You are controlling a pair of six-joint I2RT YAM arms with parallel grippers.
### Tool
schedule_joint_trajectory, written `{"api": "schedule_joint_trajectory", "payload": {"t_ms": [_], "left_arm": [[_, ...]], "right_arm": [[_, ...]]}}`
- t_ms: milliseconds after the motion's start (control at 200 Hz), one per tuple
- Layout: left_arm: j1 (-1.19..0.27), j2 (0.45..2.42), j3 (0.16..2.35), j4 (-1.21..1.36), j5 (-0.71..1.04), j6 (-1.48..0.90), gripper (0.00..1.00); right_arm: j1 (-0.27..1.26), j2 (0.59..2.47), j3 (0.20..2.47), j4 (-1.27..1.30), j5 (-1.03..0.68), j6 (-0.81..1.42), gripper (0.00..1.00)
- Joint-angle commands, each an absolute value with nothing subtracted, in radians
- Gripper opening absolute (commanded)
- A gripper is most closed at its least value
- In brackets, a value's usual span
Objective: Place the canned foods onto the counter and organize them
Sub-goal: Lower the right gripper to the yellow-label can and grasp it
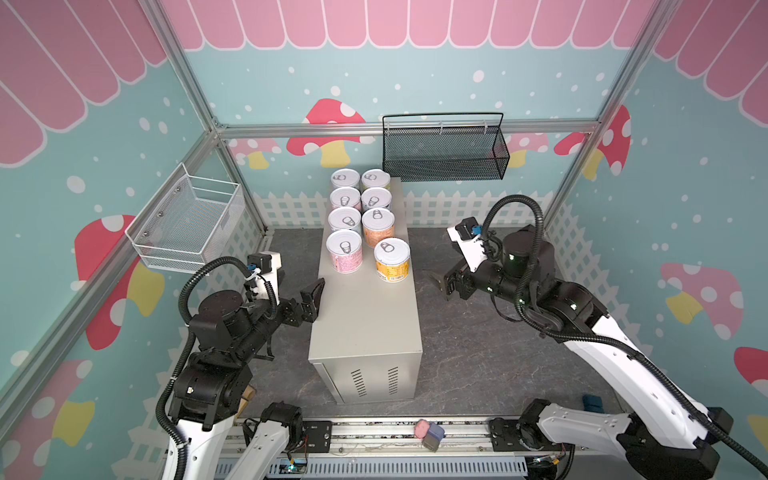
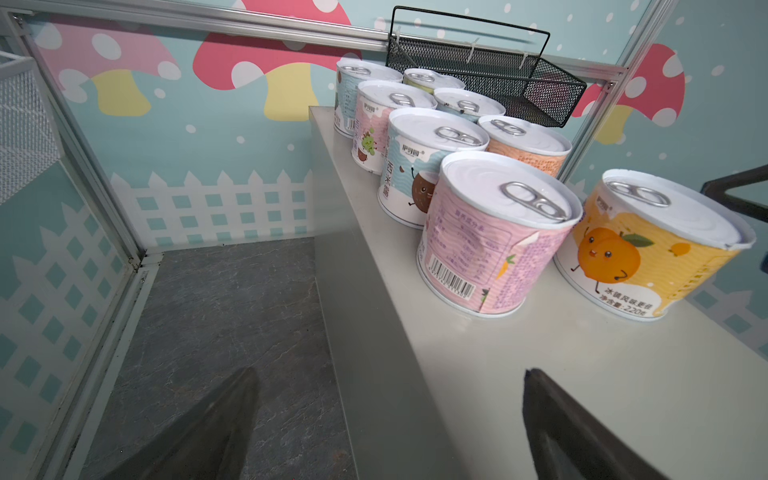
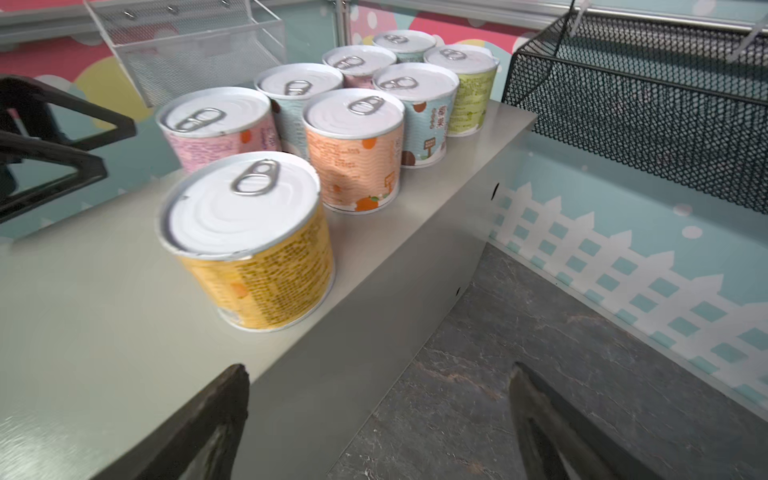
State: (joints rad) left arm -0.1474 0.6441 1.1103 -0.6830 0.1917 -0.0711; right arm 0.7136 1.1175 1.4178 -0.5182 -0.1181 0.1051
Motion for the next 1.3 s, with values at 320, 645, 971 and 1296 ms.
{"api": "schedule_joint_trajectory", "payload": {"t_ms": [320, 645, 971, 1296], "left_arm": [[-0.155, 0.617, 1.121, -0.709, 0.229, -0.048, 0.99], [-0.161, 0.613, 1.109, -0.700, 0.222, -0.046, 1.00], [-0.167, 0.611, 1.096, -0.691, 0.215, -0.044, 0.99], [-0.172, 0.614, 1.097, -0.690, 0.206, -0.041, 0.99]], "right_arm": [[0.797, 1.231, 1.420, -0.347, -0.205, 0.051, 0.98], [0.830, 1.304, 1.430, -0.267, -0.175, 0.074, 0.90], [0.832, 1.347, 1.461, -0.238, -0.163, 0.076, 0.83], [0.833, 1.383, 1.469, -0.204, -0.165, 0.080, 0.77]]}}
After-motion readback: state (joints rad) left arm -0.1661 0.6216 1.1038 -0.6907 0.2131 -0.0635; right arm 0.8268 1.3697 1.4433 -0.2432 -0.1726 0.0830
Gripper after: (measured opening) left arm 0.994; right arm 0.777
